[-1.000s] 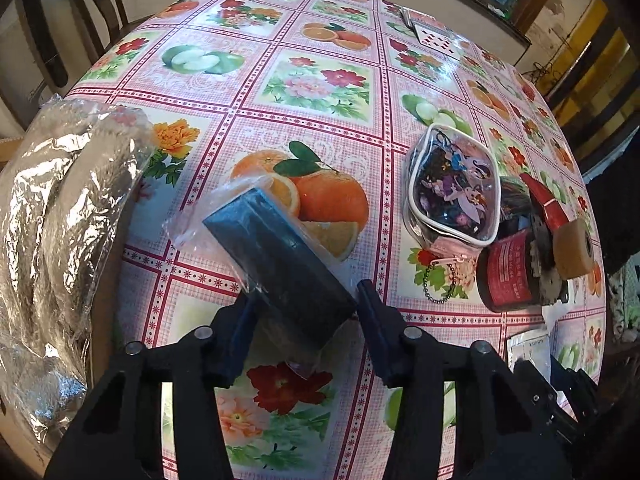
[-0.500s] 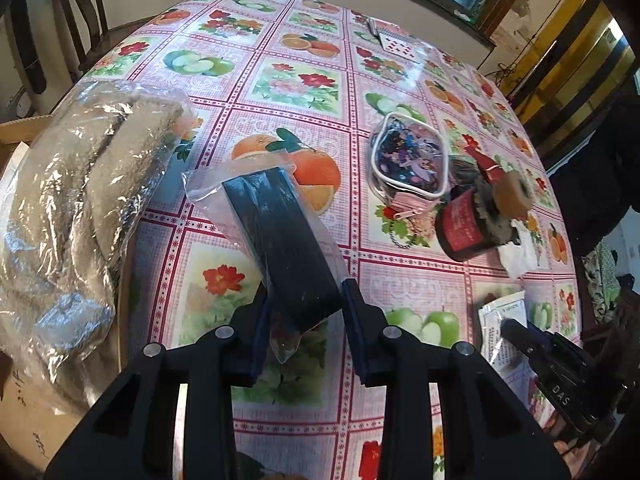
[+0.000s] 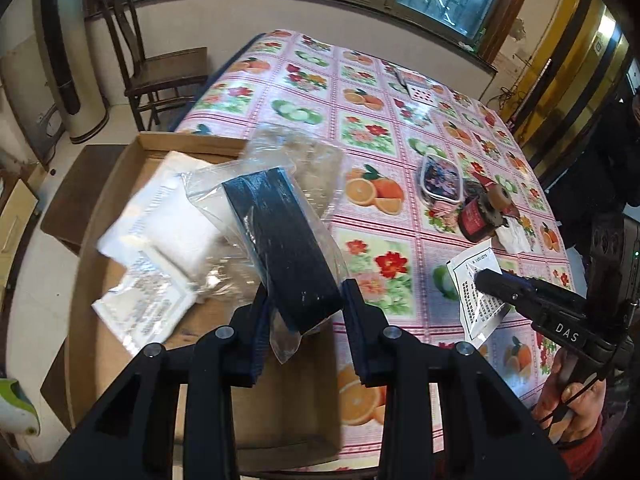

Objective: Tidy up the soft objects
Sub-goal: 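Carry the black packet and sachet into the cardboard box and open both tools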

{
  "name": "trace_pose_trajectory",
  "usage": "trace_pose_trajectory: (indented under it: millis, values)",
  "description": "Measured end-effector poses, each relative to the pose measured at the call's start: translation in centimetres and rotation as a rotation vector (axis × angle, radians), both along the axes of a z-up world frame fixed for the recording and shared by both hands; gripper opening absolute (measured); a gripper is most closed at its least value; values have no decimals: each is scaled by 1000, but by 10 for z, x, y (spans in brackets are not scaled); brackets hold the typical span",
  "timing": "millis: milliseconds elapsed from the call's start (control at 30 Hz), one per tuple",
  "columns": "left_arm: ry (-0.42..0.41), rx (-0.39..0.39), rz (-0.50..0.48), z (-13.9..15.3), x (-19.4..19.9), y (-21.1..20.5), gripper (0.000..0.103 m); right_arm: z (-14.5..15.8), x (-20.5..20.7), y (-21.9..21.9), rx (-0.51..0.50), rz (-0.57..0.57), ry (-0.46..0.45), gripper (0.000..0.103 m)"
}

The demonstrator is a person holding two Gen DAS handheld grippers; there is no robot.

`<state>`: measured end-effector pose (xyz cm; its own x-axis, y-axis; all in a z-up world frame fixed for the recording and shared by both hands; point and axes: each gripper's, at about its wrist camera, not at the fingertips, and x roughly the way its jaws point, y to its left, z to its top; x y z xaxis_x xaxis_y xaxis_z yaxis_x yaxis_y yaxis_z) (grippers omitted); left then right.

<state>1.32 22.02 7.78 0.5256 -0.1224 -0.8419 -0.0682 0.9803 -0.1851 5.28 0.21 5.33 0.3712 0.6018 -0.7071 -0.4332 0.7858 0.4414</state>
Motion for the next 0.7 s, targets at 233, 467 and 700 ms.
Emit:
trace_pose_trajectory:
  millis: [233, 467, 700]
  values:
    - [44, 44, 97, -30, -17, 50, 31, -14, -6, 93, 35, 111, 38, 15]
    - [59, 81, 135, -57, -24, 62, 31, -39, -16, 145, -13, 174, 72, 15]
    - [19, 124, 165, -67, -32, 61, 35, -48, -22, 152, -44, 204, 78, 26]
